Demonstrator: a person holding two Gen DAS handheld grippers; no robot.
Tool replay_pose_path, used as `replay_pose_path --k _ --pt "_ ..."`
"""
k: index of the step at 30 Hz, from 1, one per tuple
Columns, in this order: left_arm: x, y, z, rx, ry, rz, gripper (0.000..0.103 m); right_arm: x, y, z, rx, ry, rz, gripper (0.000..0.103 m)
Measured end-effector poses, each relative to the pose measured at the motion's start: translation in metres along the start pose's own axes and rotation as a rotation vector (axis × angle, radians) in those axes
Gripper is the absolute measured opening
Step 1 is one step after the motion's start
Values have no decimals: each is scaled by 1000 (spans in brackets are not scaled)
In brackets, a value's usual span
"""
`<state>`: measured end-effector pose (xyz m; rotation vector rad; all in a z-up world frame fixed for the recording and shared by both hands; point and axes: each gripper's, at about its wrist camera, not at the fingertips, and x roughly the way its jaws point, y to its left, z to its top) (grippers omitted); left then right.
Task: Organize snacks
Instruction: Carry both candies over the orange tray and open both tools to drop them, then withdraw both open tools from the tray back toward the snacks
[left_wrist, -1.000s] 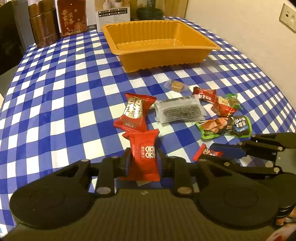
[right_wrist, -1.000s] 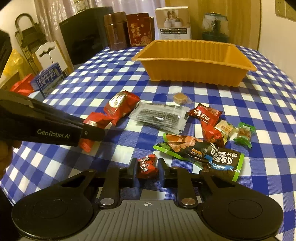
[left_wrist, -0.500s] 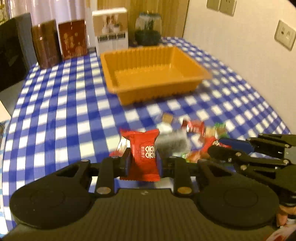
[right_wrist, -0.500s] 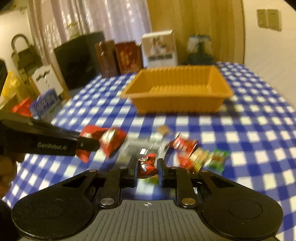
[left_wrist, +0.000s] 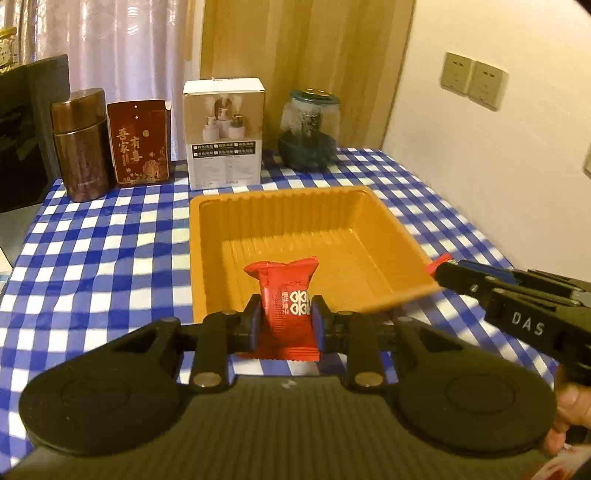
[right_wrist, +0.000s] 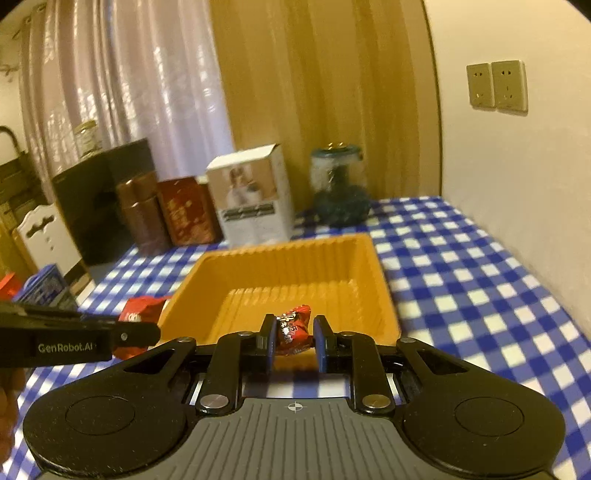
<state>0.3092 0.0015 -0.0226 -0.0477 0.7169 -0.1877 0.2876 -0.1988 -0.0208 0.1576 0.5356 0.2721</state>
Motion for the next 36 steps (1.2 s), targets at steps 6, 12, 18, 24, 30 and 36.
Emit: replay_pose_path --k 6,12,18,24,30,36 --pt "37 5 13 -8 1 13 25 46 -13 10 32 12 -17 21" --pt "61 9 16 -3 14 3 25 78 -17 9 59 56 -4 21" --pt "75 12 18 -6 14 -11 25 92 -18 6 67 73 -6 21" --pt "81 12 18 -3 3 -2 44 101 -22 5 97 72 7 22" --pt "80 18 17 -10 1 20 45 102 -33 6 169 67 20 58" --pt "75 22 19 -24 -12 39 46 92 -38 13 178 28 -1 58"
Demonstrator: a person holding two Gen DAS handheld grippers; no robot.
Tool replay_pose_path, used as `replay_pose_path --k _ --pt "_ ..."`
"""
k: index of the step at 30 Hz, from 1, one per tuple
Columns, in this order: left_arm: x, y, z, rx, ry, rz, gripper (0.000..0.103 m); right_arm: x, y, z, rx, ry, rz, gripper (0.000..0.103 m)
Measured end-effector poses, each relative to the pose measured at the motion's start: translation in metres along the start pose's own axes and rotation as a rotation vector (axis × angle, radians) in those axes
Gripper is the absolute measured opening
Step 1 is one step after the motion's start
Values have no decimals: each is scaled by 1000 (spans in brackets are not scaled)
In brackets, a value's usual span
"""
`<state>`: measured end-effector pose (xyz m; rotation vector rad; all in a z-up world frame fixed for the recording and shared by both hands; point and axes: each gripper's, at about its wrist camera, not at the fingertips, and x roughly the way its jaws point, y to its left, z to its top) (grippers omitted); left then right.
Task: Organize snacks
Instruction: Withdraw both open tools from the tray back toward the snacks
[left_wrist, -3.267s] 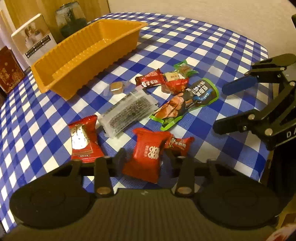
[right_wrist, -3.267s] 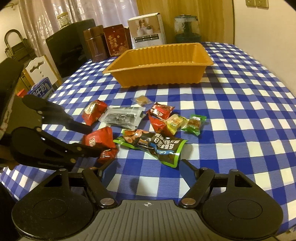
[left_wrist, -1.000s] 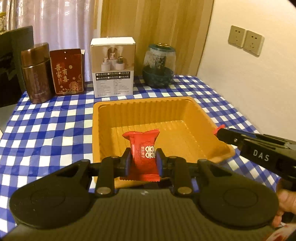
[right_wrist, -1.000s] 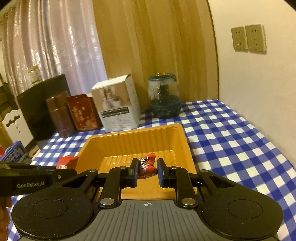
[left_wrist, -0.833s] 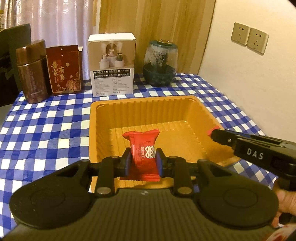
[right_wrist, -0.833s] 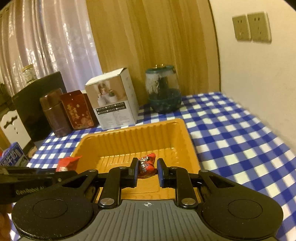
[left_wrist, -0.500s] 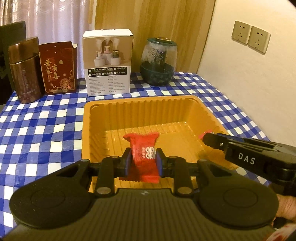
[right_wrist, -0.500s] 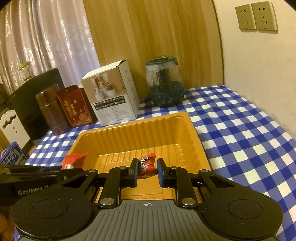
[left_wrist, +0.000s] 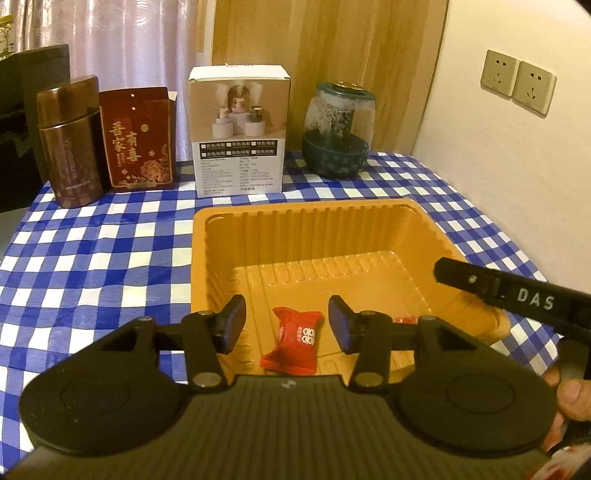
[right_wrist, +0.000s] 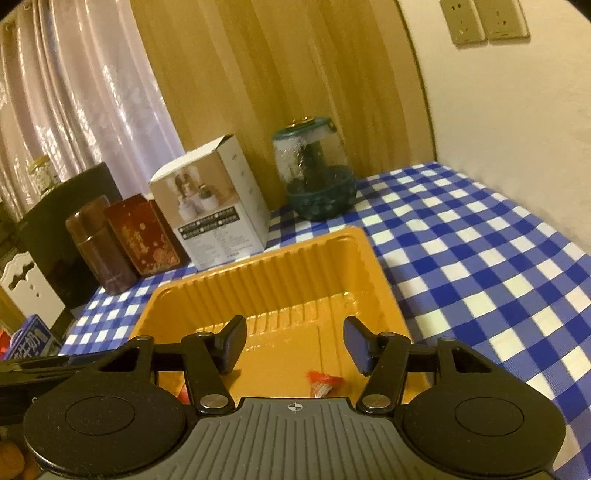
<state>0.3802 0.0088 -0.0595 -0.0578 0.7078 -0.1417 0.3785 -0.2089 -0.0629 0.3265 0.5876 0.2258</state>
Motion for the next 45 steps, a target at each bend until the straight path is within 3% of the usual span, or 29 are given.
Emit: replay_pose_path --k 11,22,31,39,45 --pt "-27 -10 -2 13 -29 -7 46 -35 3 2 -56 -74 -20 58" --pt "-90 -27 -31 7 -62 -39 49 -95 16 -13 -112 -102 -26 59" --pt "-144 -27 -82 -27 -28 -28 53 -159 27 -56 -185 -88 -1 59" --pt "-186 -24 -125 -75 20 -25 55 -203 30 -103 -228 -24 40 59" --pt "-207 -33 -148 -41 39 -12 58 -218 31 -130 -280 40 89 59"
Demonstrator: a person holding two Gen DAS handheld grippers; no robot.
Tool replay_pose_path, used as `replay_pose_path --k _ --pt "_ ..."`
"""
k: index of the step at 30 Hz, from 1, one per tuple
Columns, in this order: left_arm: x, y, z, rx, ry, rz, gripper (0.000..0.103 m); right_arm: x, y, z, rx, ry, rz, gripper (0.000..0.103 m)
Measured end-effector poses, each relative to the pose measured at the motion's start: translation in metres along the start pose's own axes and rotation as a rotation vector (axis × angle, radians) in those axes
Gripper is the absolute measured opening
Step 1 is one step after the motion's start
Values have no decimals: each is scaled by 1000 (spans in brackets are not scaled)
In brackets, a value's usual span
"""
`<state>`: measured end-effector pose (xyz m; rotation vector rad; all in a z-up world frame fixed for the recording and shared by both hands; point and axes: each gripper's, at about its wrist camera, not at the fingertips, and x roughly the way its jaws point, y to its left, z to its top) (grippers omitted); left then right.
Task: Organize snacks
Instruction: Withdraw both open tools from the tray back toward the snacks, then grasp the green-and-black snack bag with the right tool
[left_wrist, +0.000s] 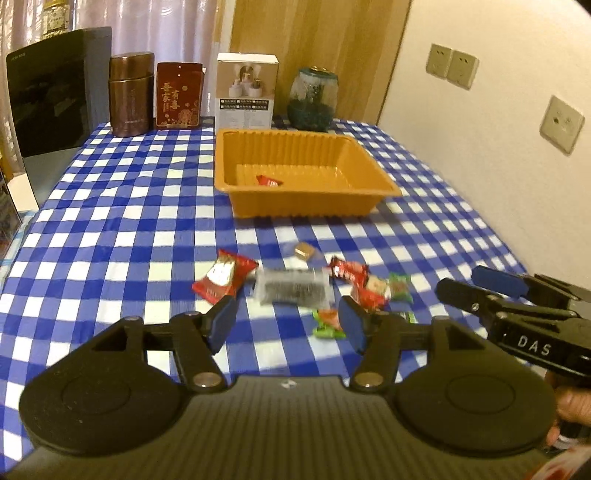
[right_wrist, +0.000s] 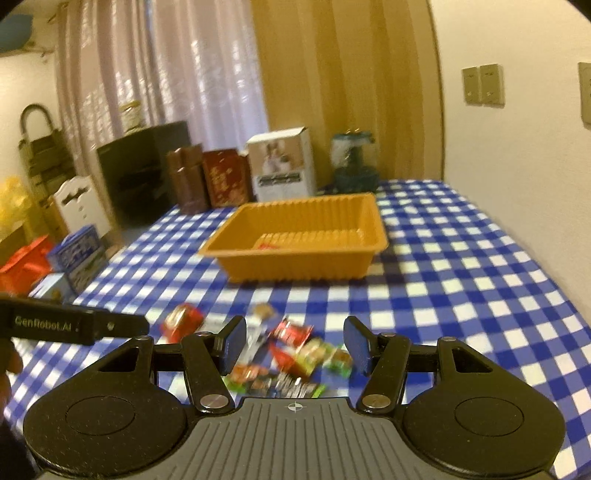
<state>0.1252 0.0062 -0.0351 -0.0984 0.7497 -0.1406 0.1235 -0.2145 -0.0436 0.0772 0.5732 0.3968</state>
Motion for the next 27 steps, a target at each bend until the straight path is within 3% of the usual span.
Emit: replay_pose_path --k 9,20,27 --pt "-4 -5 -15 30 29 18 59 20 9 -19 -98 108 74 59" --pt "15 12 -20 -4 61 27 61 82 4 -21 -235 233 90 59" --pt "27 18 -23 -24 82 24 62 100 -5 -27 -201 274 96 59"
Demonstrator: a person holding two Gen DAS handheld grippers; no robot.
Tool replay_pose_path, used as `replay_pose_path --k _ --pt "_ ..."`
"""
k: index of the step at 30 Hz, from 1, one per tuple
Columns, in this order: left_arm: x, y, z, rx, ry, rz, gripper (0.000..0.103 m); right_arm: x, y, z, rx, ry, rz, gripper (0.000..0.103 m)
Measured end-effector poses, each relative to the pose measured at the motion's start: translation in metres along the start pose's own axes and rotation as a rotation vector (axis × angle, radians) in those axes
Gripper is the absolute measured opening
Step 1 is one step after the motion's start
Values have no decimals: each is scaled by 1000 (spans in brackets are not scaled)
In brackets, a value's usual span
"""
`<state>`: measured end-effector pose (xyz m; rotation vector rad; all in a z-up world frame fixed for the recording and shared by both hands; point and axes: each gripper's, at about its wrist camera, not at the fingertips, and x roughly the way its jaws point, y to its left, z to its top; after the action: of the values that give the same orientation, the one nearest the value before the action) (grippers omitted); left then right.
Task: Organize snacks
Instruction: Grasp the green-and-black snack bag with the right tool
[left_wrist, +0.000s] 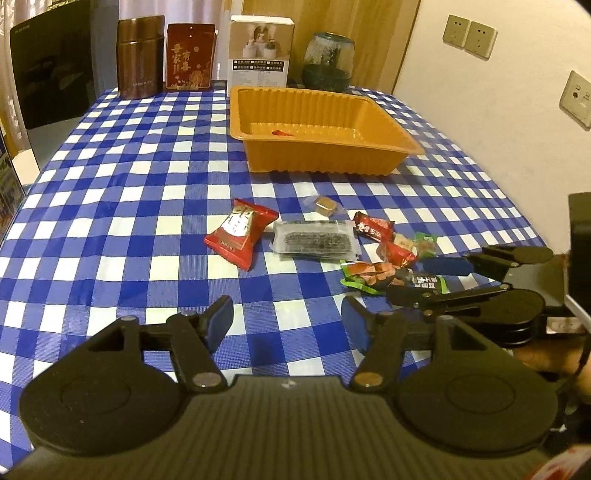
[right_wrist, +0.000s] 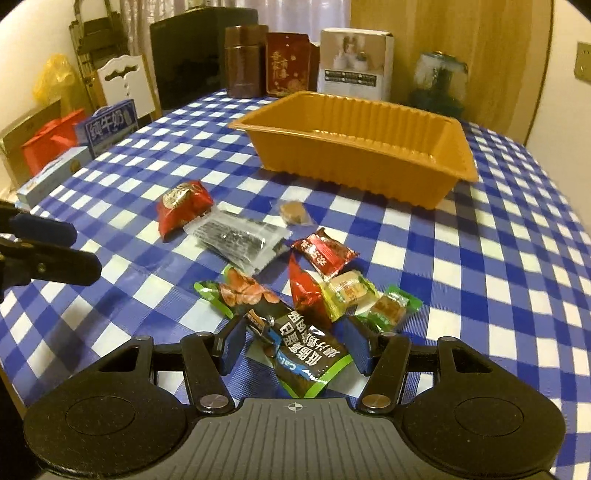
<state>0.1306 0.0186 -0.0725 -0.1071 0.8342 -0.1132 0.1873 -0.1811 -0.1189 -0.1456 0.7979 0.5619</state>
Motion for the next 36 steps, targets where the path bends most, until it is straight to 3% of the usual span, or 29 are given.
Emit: replay_pose_path --k 9,13,20,26,36 --pt "1 6 -4 -17 4 3 62 -24 25 -5 32 14 112 59" --pt "-1 9 -5 -27 3 6 62 -20 31 0 34 -22 102 59" --pt "-1 13 -5 -36 6 15 62 9 38 9 -27 -7 86 58" --pt "5 16 -7 -40 17 20 62 18 41 6 -67 5 56 41" --pt "10 15 -6 -42 23 20 62 11 34 1 34 -20 61 30"
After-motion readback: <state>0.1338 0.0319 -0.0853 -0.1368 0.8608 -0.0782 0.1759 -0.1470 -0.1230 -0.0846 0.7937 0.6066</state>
